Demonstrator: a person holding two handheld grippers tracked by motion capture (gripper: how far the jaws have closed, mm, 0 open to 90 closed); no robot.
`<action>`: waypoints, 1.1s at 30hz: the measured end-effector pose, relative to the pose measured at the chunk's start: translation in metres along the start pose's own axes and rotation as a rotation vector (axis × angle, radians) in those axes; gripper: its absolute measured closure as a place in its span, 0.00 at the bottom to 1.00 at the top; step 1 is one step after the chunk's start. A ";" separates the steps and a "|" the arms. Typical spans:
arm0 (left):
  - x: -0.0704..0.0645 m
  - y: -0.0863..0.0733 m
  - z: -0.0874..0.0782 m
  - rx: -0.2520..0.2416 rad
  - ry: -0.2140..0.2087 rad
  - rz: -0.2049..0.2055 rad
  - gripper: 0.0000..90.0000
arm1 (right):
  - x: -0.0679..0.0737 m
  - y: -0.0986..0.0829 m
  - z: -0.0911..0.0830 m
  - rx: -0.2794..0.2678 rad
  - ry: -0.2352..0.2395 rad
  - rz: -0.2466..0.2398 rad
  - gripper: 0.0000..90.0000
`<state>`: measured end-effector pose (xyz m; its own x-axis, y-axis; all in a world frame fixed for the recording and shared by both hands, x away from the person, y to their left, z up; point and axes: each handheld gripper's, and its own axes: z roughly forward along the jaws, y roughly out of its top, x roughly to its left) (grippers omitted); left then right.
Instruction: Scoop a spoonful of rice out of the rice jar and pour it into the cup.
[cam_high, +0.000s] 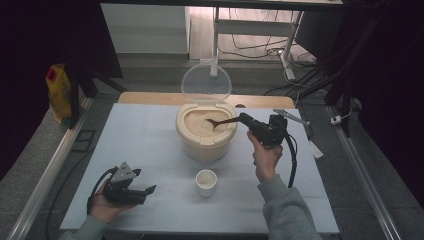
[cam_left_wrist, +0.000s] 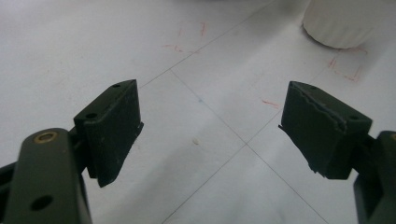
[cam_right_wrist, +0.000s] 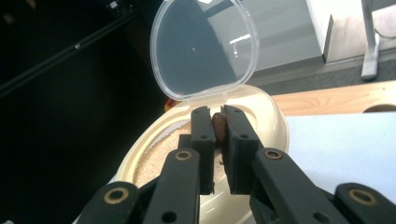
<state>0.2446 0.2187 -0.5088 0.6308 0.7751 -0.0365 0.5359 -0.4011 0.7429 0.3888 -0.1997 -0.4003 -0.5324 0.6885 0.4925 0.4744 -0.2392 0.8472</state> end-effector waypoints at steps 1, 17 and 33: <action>0.000 0.000 0.000 0.000 -0.001 0.000 0.22 | -0.001 -0.001 0.000 -0.001 0.001 0.012 0.93; -0.001 0.001 0.000 0.001 0.002 0.003 0.22 | -0.009 0.000 -0.008 -0.011 0.011 0.125 0.93; 0.000 0.000 0.000 0.001 0.001 0.002 0.22 | -0.015 0.003 -0.010 -0.019 0.016 0.222 0.93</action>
<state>0.2450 0.2188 -0.5084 0.6313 0.7748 -0.0338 0.5349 -0.4035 0.7423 0.3909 -0.2174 -0.4034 -0.4270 0.6067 0.6705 0.5679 -0.3972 0.7210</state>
